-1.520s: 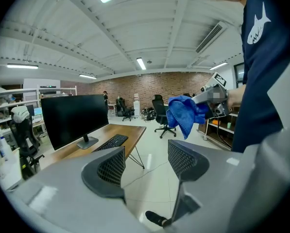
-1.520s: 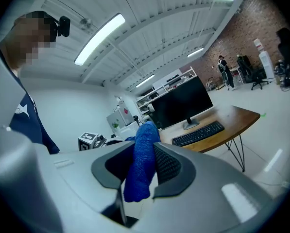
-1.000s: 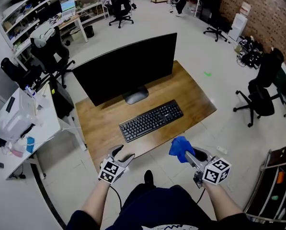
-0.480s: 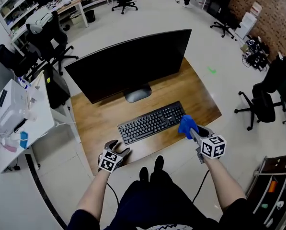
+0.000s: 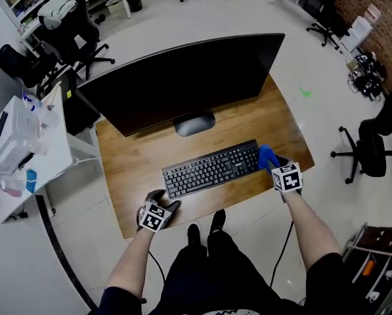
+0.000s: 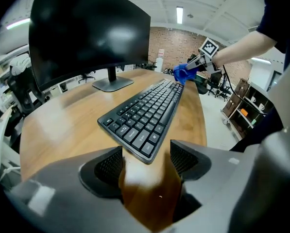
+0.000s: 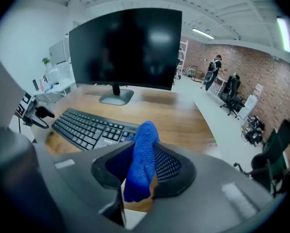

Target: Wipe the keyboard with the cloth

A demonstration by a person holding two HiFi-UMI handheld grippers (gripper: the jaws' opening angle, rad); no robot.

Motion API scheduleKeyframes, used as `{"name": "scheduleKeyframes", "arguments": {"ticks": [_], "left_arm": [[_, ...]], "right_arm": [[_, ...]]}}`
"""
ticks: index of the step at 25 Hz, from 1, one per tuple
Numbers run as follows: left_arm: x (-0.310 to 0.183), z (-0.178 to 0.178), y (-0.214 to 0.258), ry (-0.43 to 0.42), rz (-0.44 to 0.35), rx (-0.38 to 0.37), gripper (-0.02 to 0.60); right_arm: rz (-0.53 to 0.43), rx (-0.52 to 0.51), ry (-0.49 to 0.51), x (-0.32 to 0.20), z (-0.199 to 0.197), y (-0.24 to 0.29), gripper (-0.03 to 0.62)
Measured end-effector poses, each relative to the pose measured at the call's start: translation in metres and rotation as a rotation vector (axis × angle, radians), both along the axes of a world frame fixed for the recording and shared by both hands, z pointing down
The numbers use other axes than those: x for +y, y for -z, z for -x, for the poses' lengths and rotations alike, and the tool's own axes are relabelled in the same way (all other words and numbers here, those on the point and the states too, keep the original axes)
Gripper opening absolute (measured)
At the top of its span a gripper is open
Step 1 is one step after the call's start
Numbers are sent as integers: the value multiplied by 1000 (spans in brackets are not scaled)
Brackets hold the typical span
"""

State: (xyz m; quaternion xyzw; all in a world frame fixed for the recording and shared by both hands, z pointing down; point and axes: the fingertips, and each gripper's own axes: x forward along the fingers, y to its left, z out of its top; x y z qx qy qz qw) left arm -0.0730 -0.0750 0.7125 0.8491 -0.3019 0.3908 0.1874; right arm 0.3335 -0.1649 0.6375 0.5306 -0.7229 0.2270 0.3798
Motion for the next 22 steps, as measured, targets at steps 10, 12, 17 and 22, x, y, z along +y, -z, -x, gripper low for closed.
{"name": "scheduleKeyframes", "arguments": {"ticks": [10,12,17,22], "left_arm": [[3,-9,-17,-39,41,-14,301],[2,-8,-18,-46,37,-16,301],[0,-6,-20,-34,48,-2,301],[0,-7,-20,-41,44,1,301]], "right_arm": [[156,119,93,-3,19,-67,118],[159,112,117,-1,35,-70,117],[155,67,204,2,88,-74,114],[173,17,327,24,166,-78,112]]}}
